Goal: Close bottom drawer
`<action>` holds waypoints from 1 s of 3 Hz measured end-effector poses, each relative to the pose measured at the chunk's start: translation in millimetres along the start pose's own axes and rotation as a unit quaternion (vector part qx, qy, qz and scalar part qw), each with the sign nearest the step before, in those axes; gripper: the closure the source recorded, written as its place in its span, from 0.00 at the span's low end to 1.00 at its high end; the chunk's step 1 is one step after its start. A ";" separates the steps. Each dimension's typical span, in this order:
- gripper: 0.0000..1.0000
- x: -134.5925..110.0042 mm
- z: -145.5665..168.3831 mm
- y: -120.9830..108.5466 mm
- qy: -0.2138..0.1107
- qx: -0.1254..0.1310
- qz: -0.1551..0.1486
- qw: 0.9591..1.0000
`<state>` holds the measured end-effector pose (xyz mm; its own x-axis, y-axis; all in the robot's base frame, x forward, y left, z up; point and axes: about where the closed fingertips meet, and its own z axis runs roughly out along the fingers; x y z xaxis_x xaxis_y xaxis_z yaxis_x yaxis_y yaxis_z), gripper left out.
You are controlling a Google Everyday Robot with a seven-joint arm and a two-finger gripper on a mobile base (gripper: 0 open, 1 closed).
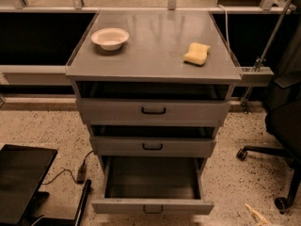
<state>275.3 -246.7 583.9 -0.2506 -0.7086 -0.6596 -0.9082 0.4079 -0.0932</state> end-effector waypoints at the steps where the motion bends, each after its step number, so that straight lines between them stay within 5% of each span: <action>1: 0.00 0.1 0.1 0.0 0.000 0.000 0.000 1.000; 2: 0.00 24.6 24.0 16.5 -0.021 -0.004 0.010 1.000; 3: 0.00 57.5 89.9 53.2 -0.045 -0.015 0.011 0.999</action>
Offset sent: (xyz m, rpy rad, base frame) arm -0.0411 0.0067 -0.1122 0.1446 -0.0035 -0.0240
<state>242.7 -214.0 474.0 -0.2407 -0.6443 -0.7259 -0.9126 0.4048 -0.0567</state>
